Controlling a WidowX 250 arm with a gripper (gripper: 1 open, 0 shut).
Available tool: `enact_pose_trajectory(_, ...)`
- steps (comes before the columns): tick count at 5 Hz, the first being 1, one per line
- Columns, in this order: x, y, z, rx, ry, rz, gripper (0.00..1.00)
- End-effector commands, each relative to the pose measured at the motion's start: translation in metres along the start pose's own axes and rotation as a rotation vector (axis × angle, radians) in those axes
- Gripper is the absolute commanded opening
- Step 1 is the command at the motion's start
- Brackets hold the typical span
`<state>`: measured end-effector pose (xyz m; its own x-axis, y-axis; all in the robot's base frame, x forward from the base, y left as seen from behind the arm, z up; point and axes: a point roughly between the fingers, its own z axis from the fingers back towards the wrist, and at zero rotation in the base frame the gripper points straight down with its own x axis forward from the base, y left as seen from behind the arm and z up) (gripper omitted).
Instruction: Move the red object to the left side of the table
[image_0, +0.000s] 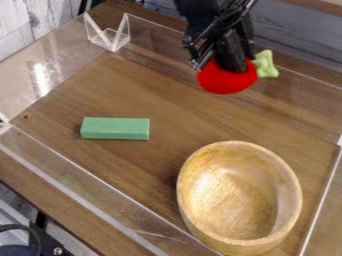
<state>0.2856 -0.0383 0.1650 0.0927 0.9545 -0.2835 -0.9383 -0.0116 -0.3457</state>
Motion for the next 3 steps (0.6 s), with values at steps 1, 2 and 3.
enact_pose_trajectory(1,0.0038,-0.0051,0.0124,-0.057,-0.019,0.02,0.0)
enact_pose_trajectory(2,0.0075,-0.0043,0.0112,-0.063,-0.031,0.045,0.0)
enact_pose_trajectory(3,0.0117,-0.0041,0.0086,-0.071,-0.045,0.071,0.0)
